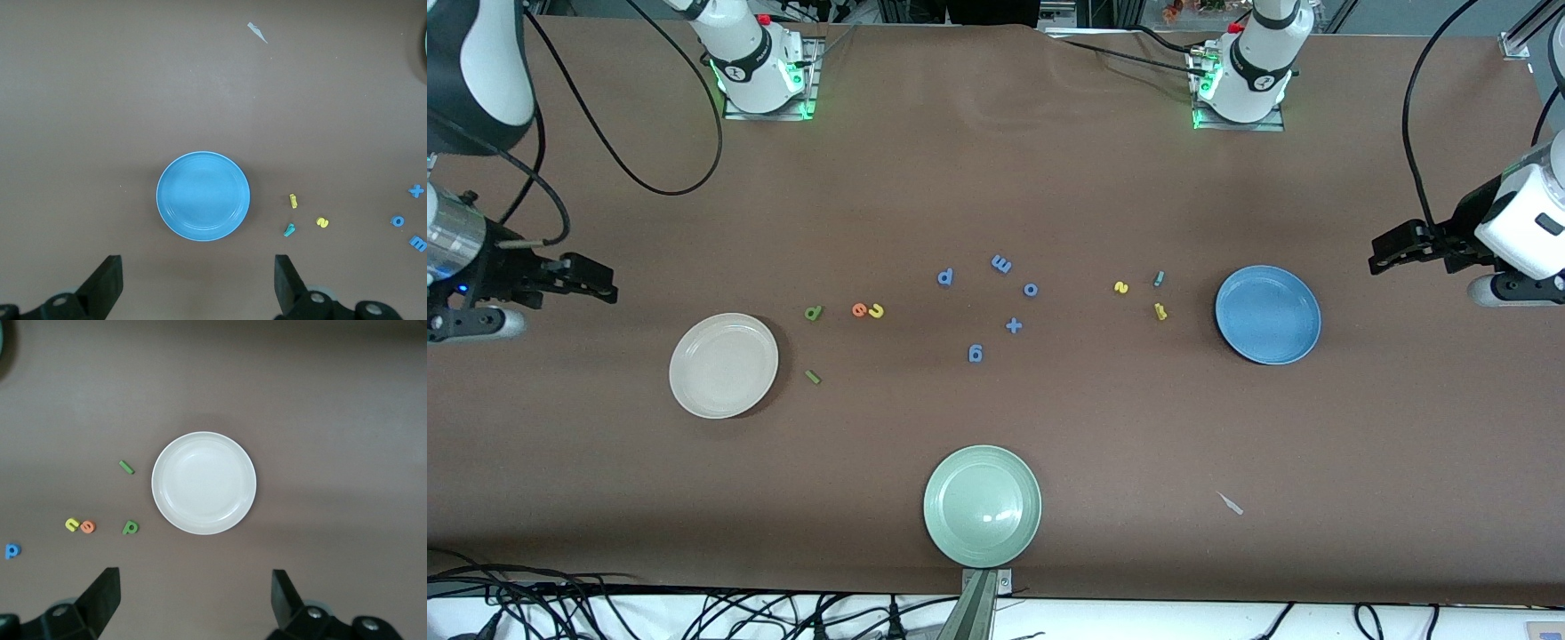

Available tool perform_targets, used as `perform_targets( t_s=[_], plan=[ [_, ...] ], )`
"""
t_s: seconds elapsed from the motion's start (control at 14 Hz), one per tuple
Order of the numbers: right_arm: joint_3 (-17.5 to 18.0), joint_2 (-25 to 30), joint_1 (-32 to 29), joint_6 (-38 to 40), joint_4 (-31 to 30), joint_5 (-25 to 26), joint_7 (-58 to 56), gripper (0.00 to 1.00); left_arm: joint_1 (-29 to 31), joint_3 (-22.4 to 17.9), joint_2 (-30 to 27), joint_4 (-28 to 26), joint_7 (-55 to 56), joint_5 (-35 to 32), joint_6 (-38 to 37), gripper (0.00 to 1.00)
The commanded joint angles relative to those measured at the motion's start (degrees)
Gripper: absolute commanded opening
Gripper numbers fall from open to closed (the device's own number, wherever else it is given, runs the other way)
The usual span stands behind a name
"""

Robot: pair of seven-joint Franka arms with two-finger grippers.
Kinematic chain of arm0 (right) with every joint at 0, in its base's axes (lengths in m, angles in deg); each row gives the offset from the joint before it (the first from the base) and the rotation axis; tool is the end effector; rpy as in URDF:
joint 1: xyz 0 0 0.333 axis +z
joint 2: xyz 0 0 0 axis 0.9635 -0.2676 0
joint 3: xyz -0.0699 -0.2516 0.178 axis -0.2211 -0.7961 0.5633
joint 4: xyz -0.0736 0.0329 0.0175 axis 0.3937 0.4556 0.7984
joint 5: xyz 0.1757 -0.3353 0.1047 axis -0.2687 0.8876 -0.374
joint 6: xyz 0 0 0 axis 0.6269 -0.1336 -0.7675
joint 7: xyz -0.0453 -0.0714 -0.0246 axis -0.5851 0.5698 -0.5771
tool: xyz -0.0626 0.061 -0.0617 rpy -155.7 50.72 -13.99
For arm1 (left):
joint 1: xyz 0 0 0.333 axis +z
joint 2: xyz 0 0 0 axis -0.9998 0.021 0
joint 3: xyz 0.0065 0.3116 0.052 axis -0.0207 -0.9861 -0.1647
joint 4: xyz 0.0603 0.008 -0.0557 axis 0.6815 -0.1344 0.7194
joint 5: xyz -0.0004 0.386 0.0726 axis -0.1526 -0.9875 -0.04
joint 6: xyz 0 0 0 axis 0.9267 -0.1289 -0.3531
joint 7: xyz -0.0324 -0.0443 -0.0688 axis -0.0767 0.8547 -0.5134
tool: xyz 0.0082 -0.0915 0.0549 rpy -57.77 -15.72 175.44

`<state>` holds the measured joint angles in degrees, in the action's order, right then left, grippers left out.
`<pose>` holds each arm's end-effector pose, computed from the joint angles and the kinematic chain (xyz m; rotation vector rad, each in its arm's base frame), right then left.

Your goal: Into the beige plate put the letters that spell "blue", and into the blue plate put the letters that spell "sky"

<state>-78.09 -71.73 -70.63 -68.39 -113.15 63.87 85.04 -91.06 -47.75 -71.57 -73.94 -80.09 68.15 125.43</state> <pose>0.6435 0.0152 0.5316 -3.1380 -0.1210 0.0368 0.5996 -0.0175 0.5801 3.1200 0.0735 -0.0998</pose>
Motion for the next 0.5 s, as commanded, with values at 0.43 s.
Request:
perform_targets(
  t_s=[0.43],
  plan=[
    [2.0, -3.1, 2.0, -2.0, -3.2, -1.3, 2.0, 1.00, -1.4, 0.6, 9.1, -0.2, 5.6, -0.5, 4.3, 1.00]
  ],
)
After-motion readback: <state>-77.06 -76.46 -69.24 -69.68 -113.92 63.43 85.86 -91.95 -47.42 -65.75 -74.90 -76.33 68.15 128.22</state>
